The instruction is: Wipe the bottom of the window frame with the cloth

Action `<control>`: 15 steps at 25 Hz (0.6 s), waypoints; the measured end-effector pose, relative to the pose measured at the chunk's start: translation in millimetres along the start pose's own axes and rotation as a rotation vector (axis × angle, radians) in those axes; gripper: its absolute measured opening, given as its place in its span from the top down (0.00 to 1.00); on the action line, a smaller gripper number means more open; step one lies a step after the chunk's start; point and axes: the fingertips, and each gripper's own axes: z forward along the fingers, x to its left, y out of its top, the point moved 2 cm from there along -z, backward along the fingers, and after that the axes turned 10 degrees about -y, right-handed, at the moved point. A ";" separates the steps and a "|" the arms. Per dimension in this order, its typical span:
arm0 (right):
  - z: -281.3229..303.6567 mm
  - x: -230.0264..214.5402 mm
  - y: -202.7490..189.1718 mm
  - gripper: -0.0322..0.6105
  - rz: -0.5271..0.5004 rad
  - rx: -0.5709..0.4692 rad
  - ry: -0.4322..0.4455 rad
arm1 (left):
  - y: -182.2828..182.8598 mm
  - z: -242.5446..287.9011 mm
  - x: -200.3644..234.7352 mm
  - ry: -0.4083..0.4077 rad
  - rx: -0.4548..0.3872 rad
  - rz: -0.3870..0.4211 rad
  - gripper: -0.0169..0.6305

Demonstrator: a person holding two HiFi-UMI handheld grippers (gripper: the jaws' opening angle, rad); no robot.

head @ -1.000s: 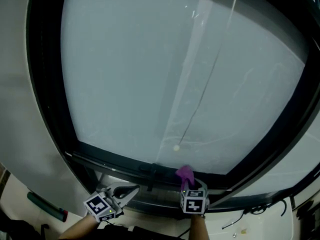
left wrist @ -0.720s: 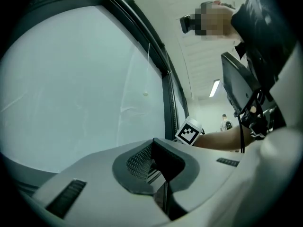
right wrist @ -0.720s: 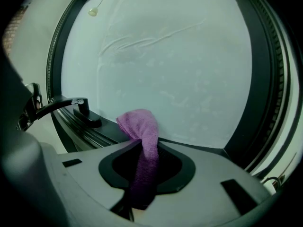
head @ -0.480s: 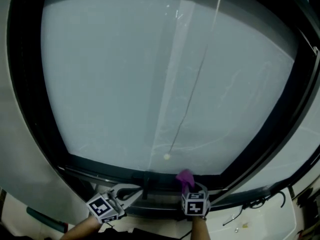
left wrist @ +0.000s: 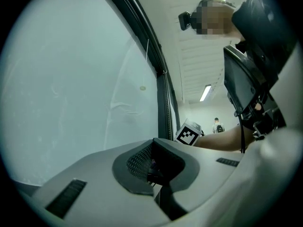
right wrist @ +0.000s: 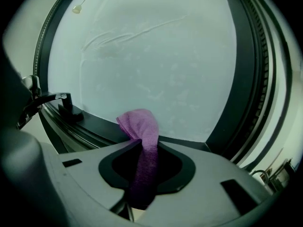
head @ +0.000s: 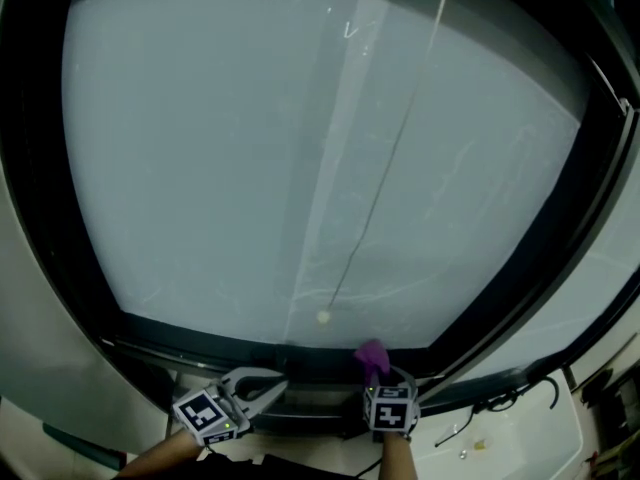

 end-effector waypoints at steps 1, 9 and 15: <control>-0.7 -2.1 -1.4 0.82 0.004 0.003 -0.007 | -1.4 1.5 0.2 -0.005 0.003 0.000 0.97; 0.2 -23.0 -15.9 0.82 0.038 0.039 -0.057 | -12.3 13.8 1.5 -0.043 0.030 -0.015 0.97; 2.4 -34.0 -25.1 0.82 0.061 0.056 -0.075 | -13.7 11.1 2.4 -0.062 0.001 -0.051 0.97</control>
